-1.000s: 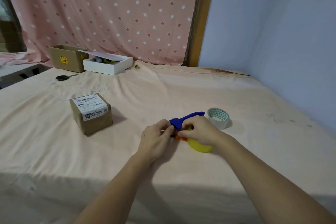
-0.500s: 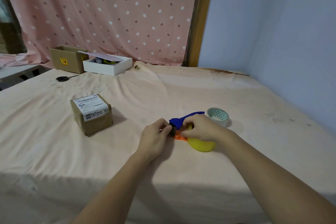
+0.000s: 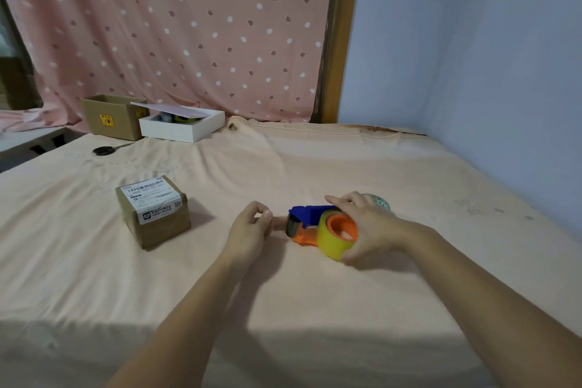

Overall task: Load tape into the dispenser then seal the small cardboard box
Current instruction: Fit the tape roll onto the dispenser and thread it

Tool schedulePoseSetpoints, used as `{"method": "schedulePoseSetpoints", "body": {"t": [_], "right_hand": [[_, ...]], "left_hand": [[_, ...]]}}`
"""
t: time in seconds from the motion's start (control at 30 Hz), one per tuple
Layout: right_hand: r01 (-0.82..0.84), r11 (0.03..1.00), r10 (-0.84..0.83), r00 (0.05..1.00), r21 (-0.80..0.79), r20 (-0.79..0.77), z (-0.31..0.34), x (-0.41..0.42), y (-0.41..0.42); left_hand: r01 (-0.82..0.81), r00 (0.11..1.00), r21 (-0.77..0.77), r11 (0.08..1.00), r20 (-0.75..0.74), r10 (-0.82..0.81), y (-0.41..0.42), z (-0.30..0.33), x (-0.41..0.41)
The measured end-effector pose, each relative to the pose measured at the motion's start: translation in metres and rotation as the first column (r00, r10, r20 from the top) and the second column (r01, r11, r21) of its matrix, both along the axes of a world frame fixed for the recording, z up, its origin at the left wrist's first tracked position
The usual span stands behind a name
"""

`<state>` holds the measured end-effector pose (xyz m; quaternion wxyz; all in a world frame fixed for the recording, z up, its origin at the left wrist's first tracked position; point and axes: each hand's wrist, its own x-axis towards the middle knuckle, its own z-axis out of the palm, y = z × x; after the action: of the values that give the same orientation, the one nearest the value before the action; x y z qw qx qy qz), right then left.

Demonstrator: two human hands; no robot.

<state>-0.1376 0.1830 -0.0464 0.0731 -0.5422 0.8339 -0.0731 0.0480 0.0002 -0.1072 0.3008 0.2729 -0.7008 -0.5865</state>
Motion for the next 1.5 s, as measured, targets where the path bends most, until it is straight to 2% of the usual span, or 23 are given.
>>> {"method": "schedulePoseSetpoints", "body": {"t": [0.13, 0.23, 0.37, 0.47, 0.6, 0.73, 0.83, 0.93, 0.97, 1.03, 1.1, 1.17, 1.3, 1.37, 1.5], "right_hand": [[-0.041, 0.999, 0.041, 0.999, -0.005, -0.007, 0.003, 0.006, 0.001], [-0.053, 0.994, 0.051, 0.999, -0.092, -0.016, 0.000, 0.010, 0.004], [-0.138, 0.939, 0.015, 0.932, -0.314, -0.362, -0.018, 0.019, 0.009], [-0.142, 0.916, -0.041, 0.897, -0.375, -0.441, -0.033, 0.021, 0.011], [-0.088, 0.935, -0.026, 0.948, -0.342, -0.317, -0.033, 0.027, 0.015], [-0.119, 0.936, 0.039, 0.971, -0.332, -0.236, -0.028, 0.034, 0.021], [-0.167, 0.900, 0.063, 0.964, -0.402, -0.260, -0.029, 0.033, 0.023], [-0.190, 0.821, 0.030, 0.956, -0.539, -0.292, -0.030, 0.023, 0.020], [-0.159, 0.799, 0.026, 0.973, -0.580, -0.231, -0.029, 0.023, 0.020], [-0.056, 0.779, 0.060, 0.998, -0.624, -0.015, -0.026, 0.026, 0.019], [0.020, 0.798, 0.128, 0.971, -0.603, 0.203, -0.023, 0.029, 0.018], [0.029, 0.807, 0.174, 0.943, -0.589, 0.285, -0.022, 0.028, 0.016], [-0.028, 0.815, 0.182, 0.961, -0.578, 0.210, -0.023, 0.028, 0.008], [-0.060, 0.823, 0.177, 0.972, -0.565, 0.154, -0.024, 0.028, 0.005], [-0.098, 0.838, 0.183, 0.977, -0.537, 0.107, -0.019, 0.026, 0.006]], "left_hand": [[0.073, 0.997, 0.033, 0.997, 0.014, -0.074, -0.004, 0.006, 0.005], [0.078, 0.996, -0.079, 0.994, 0.039, -0.075, -0.014, 0.005, 0.010], [0.114, 0.988, -0.204, 0.972, 0.122, -0.091, -0.020, 0.006, 0.027], [0.180, 0.980, -0.145, 0.973, 0.115, -0.164, -0.016, 0.007, 0.034], [0.156, 0.988, -0.033, 0.987, 0.026, -0.155, -0.017, 0.007, 0.036], [0.146, 0.989, -0.032, 0.989, 0.041, -0.145, -0.020, 0.010, 0.039], [0.154, 0.987, -0.031, 0.988, 0.059, -0.152, -0.022, 0.013, 0.043], [0.212, 0.977, 0.043, 0.976, 0.026, -0.214, -0.024, 0.015, 0.047], [0.238, 0.971, 0.077, 0.968, 0.014, -0.239, -0.024, 0.015, 0.048], [0.287, 0.957, 0.143, 0.947, -0.007, -0.289, -0.026, 0.014, 0.051], [0.315, 0.949, 0.222, 0.923, -0.043, -0.313, -0.027, 0.013, 0.053], [0.295, 0.955, 0.274, 0.915, -0.066, -0.288, -0.025, 0.014, 0.053], [0.077, 0.995, 0.164, 0.983, 0.053, -0.087, -0.016, 0.010, 0.041], [-0.001, 0.996, 0.166, 0.986, 0.087, -0.014, -0.015, 0.008, 0.034], [-0.028, 0.989, 0.209, 0.977, 0.150, -0.004, -0.017, 0.010, 0.031]]}}
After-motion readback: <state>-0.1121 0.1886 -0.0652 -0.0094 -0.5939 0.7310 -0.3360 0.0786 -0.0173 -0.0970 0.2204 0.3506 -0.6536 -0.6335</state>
